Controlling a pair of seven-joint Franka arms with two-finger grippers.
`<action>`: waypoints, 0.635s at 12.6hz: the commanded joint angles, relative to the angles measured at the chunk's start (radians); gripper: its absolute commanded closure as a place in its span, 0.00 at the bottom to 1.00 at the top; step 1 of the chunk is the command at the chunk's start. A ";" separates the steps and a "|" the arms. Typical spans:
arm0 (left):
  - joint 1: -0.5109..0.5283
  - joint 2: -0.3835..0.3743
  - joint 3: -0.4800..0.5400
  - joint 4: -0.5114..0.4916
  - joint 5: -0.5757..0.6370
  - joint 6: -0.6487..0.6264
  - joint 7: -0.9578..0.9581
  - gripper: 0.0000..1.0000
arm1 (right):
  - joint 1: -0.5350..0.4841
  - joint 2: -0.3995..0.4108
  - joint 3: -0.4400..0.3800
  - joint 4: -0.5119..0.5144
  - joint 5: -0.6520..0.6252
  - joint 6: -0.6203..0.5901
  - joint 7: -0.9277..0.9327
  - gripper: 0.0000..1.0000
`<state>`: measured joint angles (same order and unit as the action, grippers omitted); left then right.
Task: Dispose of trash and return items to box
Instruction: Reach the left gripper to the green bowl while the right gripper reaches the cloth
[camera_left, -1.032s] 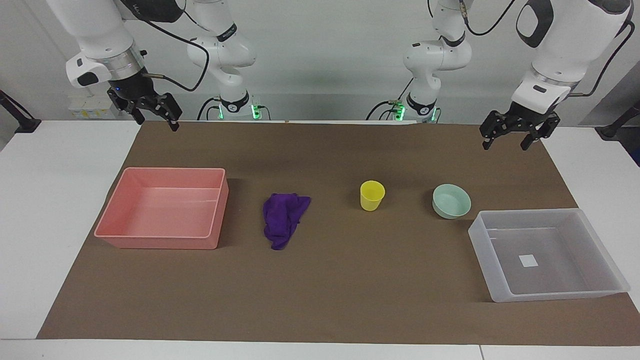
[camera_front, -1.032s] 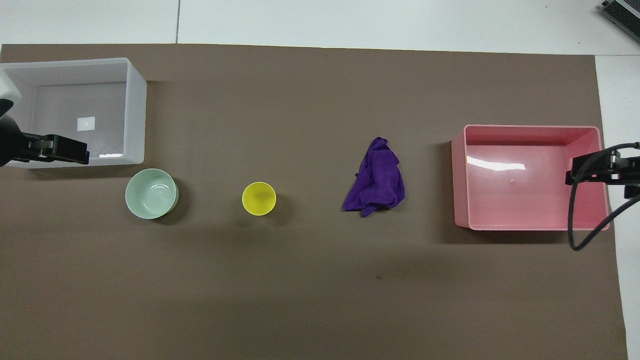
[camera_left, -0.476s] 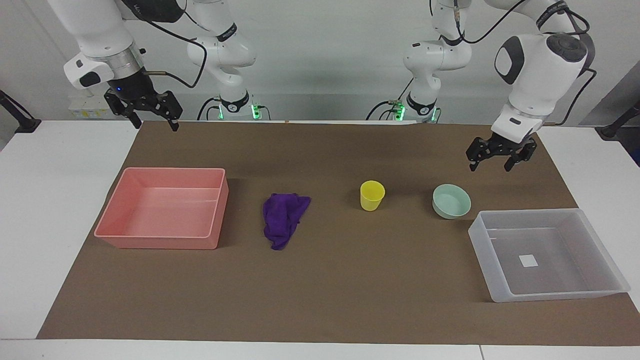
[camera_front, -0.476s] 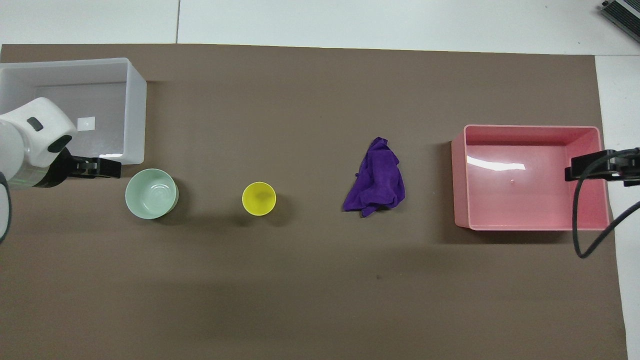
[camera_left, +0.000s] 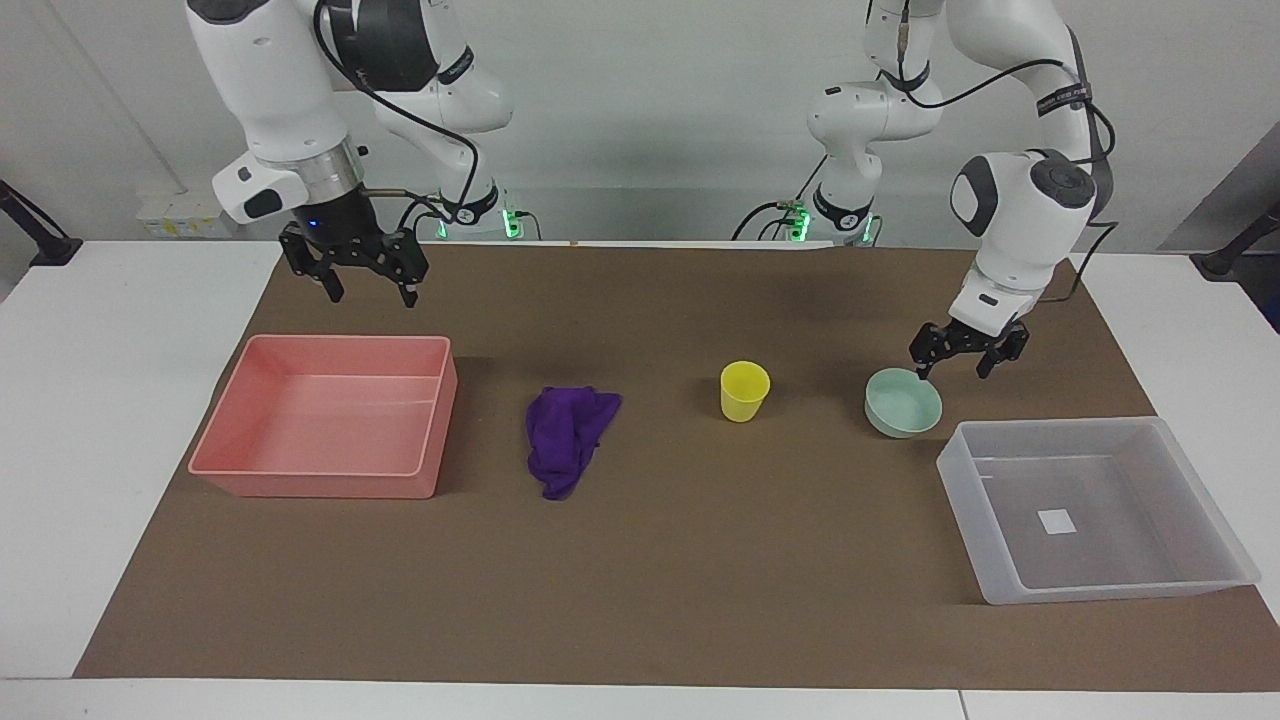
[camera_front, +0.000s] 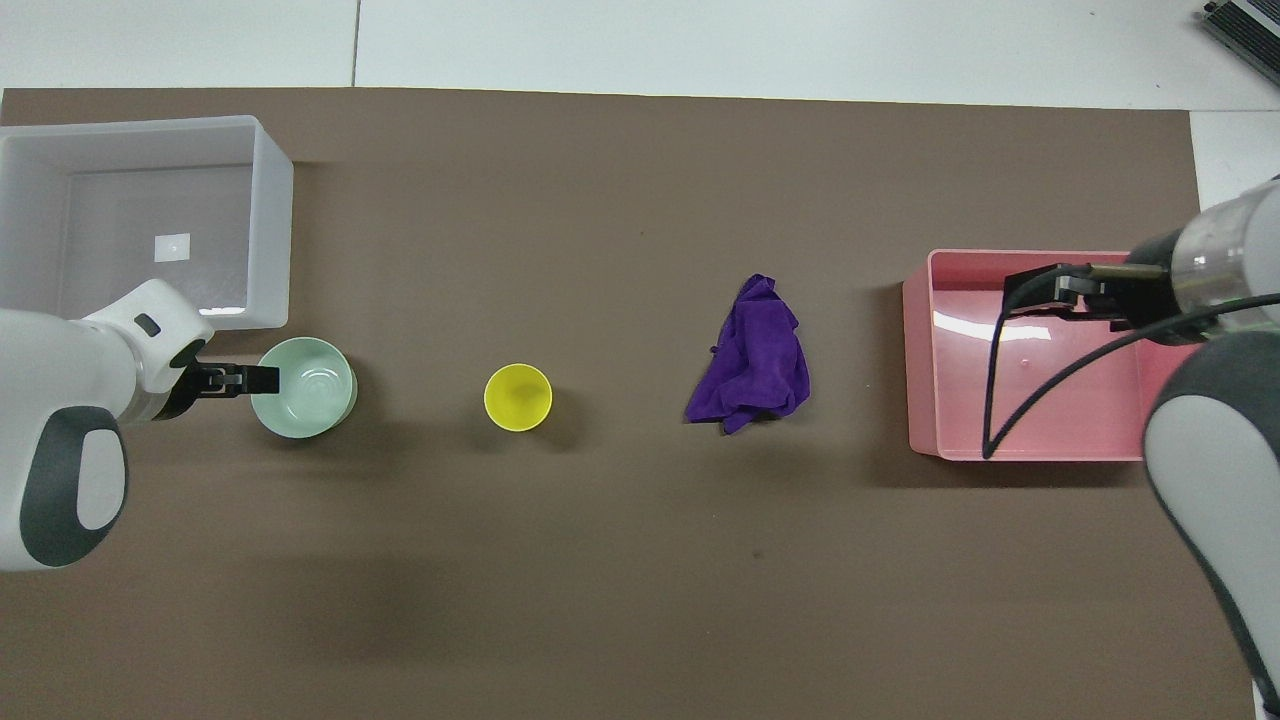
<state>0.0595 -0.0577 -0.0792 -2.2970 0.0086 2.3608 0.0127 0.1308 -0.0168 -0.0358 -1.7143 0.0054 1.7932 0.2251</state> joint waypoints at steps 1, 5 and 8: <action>0.020 0.018 -0.008 -0.071 -0.007 0.127 -0.008 0.00 | 0.068 0.063 0.001 -0.007 -0.004 0.083 0.083 0.00; 0.006 0.084 -0.010 -0.076 -0.010 0.179 -0.010 0.00 | 0.154 0.184 0.001 -0.011 -0.004 0.221 0.158 0.00; 0.005 0.091 -0.013 -0.079 -0.015 0.189 -0.011 0.05 | 0.208 0.245 0.001 -0.062 -0.004 0.313 0.163 0.00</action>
<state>0.0685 0.0370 -0.0905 -2.3613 0.0081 2.5223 0.0101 0.3131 0.2058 -0.0346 -1.7404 0.0053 2.0526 0.3663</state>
